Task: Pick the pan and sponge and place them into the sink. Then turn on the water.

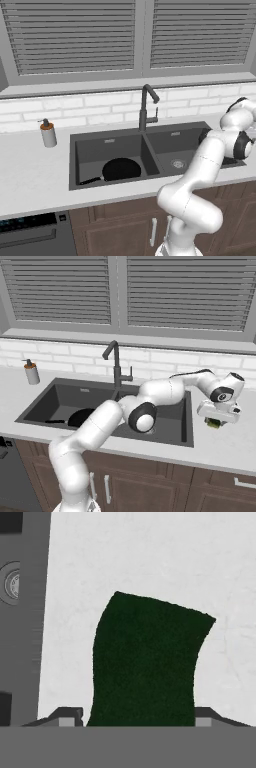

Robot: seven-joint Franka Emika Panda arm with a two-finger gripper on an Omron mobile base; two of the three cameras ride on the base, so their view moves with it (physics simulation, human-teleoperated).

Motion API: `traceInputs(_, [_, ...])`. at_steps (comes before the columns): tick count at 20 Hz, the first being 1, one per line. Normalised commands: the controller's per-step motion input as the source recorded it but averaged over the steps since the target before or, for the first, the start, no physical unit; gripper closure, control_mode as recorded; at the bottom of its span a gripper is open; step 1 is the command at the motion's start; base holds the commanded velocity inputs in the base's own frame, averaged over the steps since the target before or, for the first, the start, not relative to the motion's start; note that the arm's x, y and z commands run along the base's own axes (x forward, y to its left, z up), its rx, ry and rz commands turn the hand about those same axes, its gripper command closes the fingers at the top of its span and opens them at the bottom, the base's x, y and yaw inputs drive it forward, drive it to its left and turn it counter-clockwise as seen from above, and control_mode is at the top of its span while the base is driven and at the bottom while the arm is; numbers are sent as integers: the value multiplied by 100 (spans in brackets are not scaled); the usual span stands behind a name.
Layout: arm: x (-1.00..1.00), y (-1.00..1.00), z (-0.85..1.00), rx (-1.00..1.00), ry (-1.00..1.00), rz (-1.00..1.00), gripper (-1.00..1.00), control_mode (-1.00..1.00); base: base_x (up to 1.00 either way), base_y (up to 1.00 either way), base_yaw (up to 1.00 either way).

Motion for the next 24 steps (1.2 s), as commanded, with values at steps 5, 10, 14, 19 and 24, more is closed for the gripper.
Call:
traceInputs(5, [-56,82,8,-17,-15,3,100,-100,0,0,0])
traceInputs(10, [-39,100,15,-29,-23,10,100,-100,0,0,0])
traceInputs(14, [-26,100,34,-16,-16,17,100,-100,0,0,0])
traceInputs(19, [-26,100,62,-14,-1,21,100,-100,0,0,0])
traceInputs(24, [-18,100,93,-11,12,28,100,-100,0,0,0])
